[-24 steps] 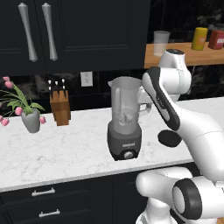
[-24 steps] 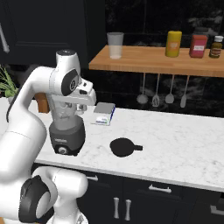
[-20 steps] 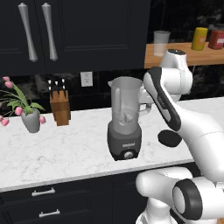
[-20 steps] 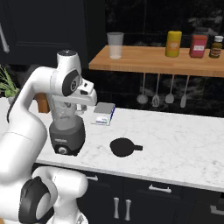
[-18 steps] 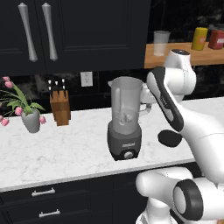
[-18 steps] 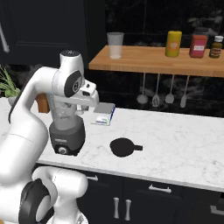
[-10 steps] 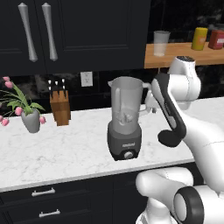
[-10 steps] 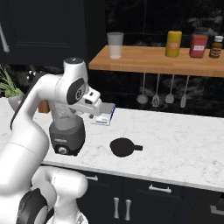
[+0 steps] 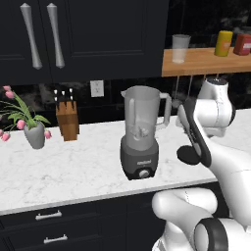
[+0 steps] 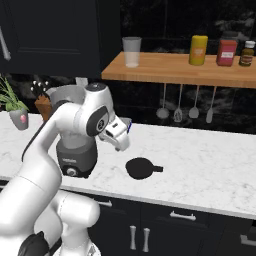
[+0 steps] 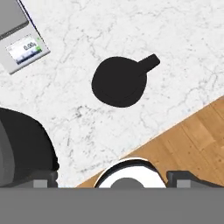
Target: Close the lid blender by securely placing the lid on top.
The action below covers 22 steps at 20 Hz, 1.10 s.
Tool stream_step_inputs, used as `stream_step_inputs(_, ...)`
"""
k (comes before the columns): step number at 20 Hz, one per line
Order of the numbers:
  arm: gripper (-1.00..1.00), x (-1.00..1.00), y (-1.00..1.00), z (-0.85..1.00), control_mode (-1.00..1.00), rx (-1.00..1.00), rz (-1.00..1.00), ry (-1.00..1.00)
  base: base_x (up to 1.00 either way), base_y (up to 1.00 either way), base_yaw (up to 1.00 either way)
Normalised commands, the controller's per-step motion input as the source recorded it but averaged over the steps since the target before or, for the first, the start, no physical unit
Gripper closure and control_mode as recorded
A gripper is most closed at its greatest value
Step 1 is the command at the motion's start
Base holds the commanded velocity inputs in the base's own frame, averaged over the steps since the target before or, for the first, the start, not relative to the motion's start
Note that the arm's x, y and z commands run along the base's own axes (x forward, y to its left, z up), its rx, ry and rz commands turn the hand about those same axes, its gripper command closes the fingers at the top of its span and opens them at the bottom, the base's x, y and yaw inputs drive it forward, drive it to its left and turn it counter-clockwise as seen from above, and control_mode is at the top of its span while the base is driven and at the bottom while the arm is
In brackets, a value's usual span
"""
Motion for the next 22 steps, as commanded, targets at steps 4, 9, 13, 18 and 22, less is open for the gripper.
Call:
stream_step_inputs(4,-1.00,0.00,-0.56,-0.24,-1.00,0.00,-0.42,0.00,0.00,0.00,0.00)
stream_step_inputs(9,-1.00,0.00,-0.54,-0.18,-1.00,0.00,-0.34,0.00,0.00,0.00,0.00)
stream_step_inputs(13,-1.00,0.00,-0.50,-0.14,-1.00,0.04,-0.18,0.00,0.00,0.00,0.00)
stream_step_inputs(18,-1.00,0.03,-0.41,-0.02,-1.00,0.05,-0.07,0.00,0.00,0.00,0.00)
stream_step_inputs(22,-1.00,0.11,-0.30,0.00,-1.00,0.04,-0.04,0.00,0.00,0.00,0.00)
